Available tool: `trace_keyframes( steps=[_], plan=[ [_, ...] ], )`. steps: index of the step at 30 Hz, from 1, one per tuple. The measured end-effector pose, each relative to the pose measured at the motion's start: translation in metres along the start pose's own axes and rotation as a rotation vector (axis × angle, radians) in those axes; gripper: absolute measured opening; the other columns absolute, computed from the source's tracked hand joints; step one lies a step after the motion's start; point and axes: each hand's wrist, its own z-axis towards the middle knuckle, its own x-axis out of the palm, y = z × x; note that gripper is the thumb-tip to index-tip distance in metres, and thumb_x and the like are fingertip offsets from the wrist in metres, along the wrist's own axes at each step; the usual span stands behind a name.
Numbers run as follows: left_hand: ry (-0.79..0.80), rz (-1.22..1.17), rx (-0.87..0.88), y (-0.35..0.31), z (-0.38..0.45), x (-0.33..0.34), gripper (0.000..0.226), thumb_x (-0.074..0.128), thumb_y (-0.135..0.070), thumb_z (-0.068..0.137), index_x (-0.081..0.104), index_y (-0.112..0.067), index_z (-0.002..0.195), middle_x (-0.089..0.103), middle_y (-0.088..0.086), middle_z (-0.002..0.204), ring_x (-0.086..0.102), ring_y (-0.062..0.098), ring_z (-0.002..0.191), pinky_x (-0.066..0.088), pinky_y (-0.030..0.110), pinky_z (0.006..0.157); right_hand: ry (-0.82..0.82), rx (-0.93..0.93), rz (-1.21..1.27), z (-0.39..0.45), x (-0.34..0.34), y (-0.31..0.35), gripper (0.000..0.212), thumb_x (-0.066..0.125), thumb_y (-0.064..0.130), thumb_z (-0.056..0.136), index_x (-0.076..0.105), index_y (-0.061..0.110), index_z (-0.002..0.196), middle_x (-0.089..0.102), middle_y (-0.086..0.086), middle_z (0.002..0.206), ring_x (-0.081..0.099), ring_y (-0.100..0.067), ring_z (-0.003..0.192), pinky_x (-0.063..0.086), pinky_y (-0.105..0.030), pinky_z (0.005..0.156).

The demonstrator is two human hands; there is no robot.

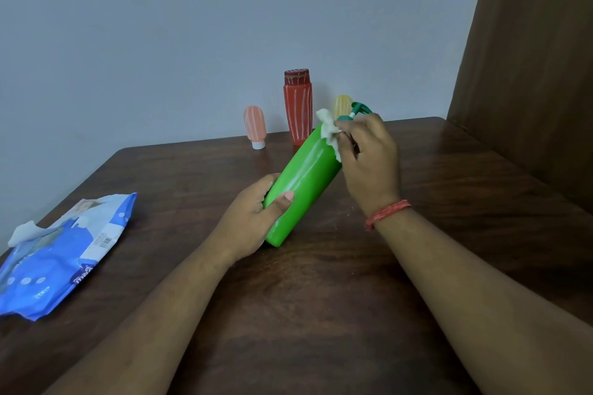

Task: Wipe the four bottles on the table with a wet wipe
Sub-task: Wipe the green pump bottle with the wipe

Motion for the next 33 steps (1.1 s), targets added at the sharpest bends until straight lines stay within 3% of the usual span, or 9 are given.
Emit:
trace_keyframes(
  steps=[4,8,12,17,22,26,31,33],
  plan=[
    [-0.012,-0.026,-0.026,0.003,0.001,-0.002,0.026,0.050,-0.055,0.091,0.057,-0.044,0.114,0.069,-0.019,0.099,0.066,0.002,0.091,0.051,0.019,0.073,0.167,-0.163,-0.033,-0.007,0.006,0.005,0.017,0.063,0.000,0.090,0.073,0.001,0.104,0.060,-0.010,0.095,0.058,-0.021,0.087,0.049,-0.028,0.075],
    [-0.001,0.004,-0.002,0.003,0.000,0.000,0.023,0.051,-0.050,0.097,0.057,-0.042,0.117,0.069,-0.016,0.101,0.065,0.001,0.091,0.049,0.015,0.071,0.031,-0.047,-0.019,-0.001,0.001,-0.001,0.017,0.062,-0.001,0.091,0.073,0.002,0.104,0.061,-0.011,0.100,0.060,-0.021,0.093,0.050,-0.027,0.081],
    [-0.029,-0.020,-0.003,0.004,0.001,-0.001,0.032,0.050,-0.052,0.093,0.059,-0.036,0.120,0.070,-0.015,0.098,0.066,0.003,0.088,0.049,0.018,0.071,0.179,-0.222,-0.072,-0.008,0.005,0.011,0.017,0.065,-0.006,0.086,0.073,-0.001,0.101,0.060,-0.013,0.089,0.058,-0.024,0.080,0.051,-0.035,0.067],
    [-0.007,0.003,0.019,0.002,0.000,0.000,0.028,0.051,-0.048,0.097,0.057,-0.034,0.121,0.069,-0.011,0.103,0.065,0.001,0.091,0.048,0.013,0.070,0.068,-0.137,-0.090,-0.001,0.002,0.003,0.018,0.062,-0.004,0.089,0.073,0.000,0.103,0.061,-0.014,0.096,0.060,-0.026,0.086,0.054,-0.034,0.074],
    [-0.027,-0.030,-0.012,0.004,0.001,-0.001,0.024,0.052,-0.051,0.093,0.059,-0.040,0.114,0.071,-0.012,0.097,0.067,0.005,0.087,0.051,0.021,0.070,0.267,-0.367,-0.125,-0.005,0.007,0.014,0.017,0.060,0.001,0.087,0.073,0.000,0.098,0.059,-0.013,0.086,0.055,-0.024,0.076,0.048,-0.034,0.062],
    [-0.019,0.006,0.018,0.002,0.001,0.000,0.023,0.053,-0.045,0.099,0.058,-0.035,0.118,0.069,-0.013,0.098,0.064,-0.002,0.087,0.046,0.012,0.068,0.090,-0.203,-0.134,0.002,0.001,0.001,0.018,0.057,0.002,0.091,0.072,-0.002,0.099,0.059,-0.016,0.090,0.058,-0.027,0.079,0.051,-0.036,0.067],
    [-0.030,0.003,0.006,0.004,0.000,-0.001,0.032,0.049,-0.052,0.093,0.058,-0.035,0.119,0.070,-0.011,0.101,0.067,0.004,0.088,0.053,0.024,0.071,0.259,-0.394,-0.144,-0.007,0.005,0.015,0.013,0.067,-0.002,0.085,0.072,-0.001,0.096,0.057,-0.013,0.083,0.051,-0.022,0.074,0.045,-0.030,0.062],
    [-0.025,0.026,0.030,0.004,0.000,0.000,0.032,0.049,-0.051,0.093,0.058,-0.035,0.120,0.069,-0.013,0.102,0.065,0.002,0.090,0.050,0.020,0.072,0.175,-0.317,-0.149,0.000,0.004,0.008,0.012,0.062,0.001,0.086,0.071,-0.002,0.094,0.057,-0.015,0.085,0.054,-0.026,0.075,0.050,-0.037,0.061]
  ],
)
